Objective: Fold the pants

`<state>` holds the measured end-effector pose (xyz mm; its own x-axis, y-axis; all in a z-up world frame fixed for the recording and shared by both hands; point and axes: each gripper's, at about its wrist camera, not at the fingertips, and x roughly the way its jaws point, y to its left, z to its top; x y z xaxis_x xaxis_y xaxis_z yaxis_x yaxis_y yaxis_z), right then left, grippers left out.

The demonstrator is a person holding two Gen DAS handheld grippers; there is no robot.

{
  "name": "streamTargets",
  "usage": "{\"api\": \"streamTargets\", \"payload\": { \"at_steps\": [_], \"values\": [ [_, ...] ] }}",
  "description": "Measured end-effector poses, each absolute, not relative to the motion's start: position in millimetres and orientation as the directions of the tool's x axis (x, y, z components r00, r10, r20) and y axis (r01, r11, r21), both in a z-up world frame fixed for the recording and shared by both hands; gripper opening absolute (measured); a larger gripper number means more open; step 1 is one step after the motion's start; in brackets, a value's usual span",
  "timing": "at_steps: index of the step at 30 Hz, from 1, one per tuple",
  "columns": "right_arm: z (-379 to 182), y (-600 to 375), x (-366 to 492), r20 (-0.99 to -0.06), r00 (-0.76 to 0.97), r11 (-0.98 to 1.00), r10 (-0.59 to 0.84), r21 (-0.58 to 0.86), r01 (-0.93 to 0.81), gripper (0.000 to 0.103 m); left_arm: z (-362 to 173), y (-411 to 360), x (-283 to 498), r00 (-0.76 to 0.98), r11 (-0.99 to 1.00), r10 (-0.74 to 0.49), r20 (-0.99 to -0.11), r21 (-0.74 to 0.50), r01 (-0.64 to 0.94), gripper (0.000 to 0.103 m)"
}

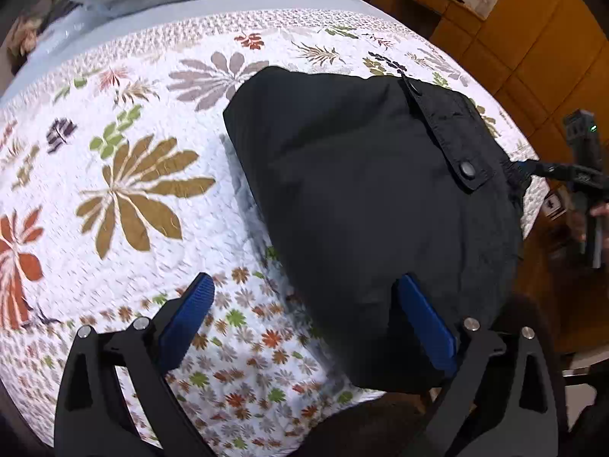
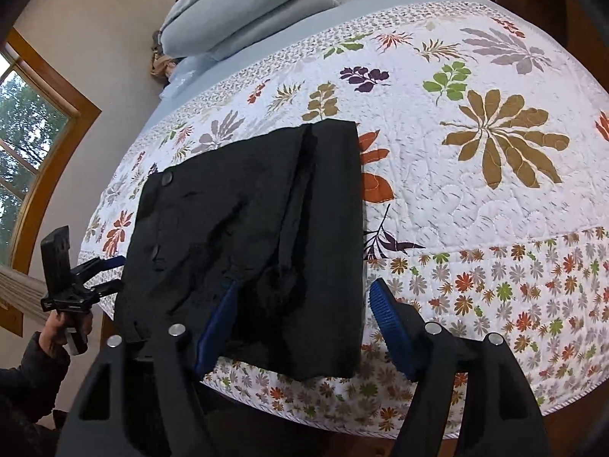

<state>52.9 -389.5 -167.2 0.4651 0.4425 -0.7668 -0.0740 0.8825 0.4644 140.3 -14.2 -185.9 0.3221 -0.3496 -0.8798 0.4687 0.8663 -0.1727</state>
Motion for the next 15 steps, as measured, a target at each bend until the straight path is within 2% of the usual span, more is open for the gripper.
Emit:
{"api": "streamTargets", "payload": {
  "at_steps": [8,9,10,15],
  "values": [
    [-157.4,-349.0,42.1,-0.782,0.414,0.885,0.466,0.410,-0.221,0.072,-183.8,-30.6,143.2,0.359,0.867,-0.306,-0.882,-0.102,0.487,0.098],
    [-160.6,-343.5,43.6,-0.792,0.402,0.888,0.459,0.397,-0.231,0.069,-183.9,-32.2,143.5,0.362,0.867,-0.302,-0.882,-0.097,0.489,0.098],
    [-163.2,-341.4,44.9,-0.798,0.392,0.889,0.457,0.395,-0.232,0.062,-183.9,-33.2,143.7,0.363,0.867,-0.301,-0.882,-0.094,0.490,0.098],
    [-171.7,-341.5,49.8,-0.786,0.372,0.870,0.494,0.443,-0.218,0.050,-181.9,-37.8,144.0,0.382,0.863,-0.286,-0.879,-0.062,0.502,0.098]
  ]
}}
